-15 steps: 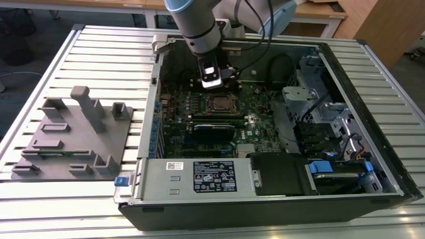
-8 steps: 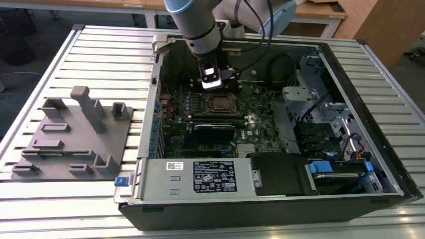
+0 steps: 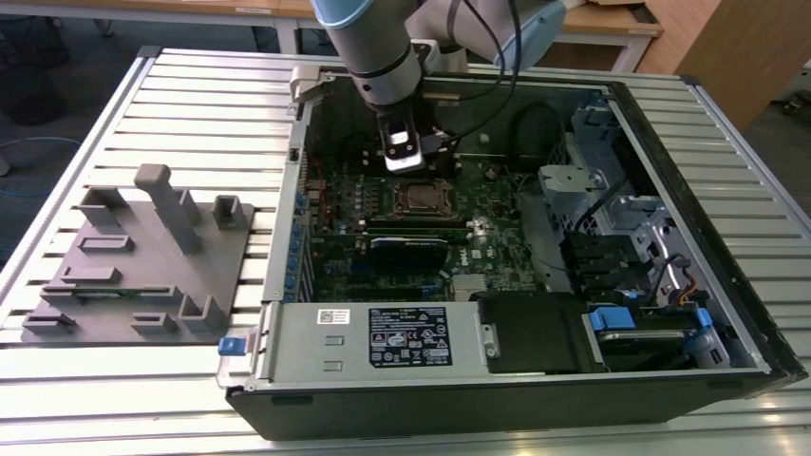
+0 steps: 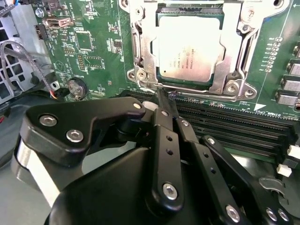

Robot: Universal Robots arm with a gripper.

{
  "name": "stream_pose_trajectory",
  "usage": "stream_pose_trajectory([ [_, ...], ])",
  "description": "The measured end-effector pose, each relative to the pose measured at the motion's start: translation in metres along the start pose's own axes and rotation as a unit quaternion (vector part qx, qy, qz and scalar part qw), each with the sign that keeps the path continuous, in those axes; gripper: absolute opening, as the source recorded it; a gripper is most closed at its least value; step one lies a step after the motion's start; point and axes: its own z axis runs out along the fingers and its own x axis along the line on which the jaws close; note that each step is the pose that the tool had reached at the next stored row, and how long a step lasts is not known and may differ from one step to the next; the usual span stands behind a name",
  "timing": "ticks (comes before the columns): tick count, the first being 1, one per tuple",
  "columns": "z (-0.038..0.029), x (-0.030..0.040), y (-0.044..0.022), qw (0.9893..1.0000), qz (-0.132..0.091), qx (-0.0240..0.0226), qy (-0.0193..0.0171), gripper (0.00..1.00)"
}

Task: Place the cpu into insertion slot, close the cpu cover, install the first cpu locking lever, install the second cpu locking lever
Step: 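Install the first cpu locking lever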

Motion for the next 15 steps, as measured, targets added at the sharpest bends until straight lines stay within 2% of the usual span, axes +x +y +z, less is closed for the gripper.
stream_pose_trajectory([
  [15,0.0017,-0.0004,-0.0018,1.0,0.001,-0.0015,0.0007,0.1],
])
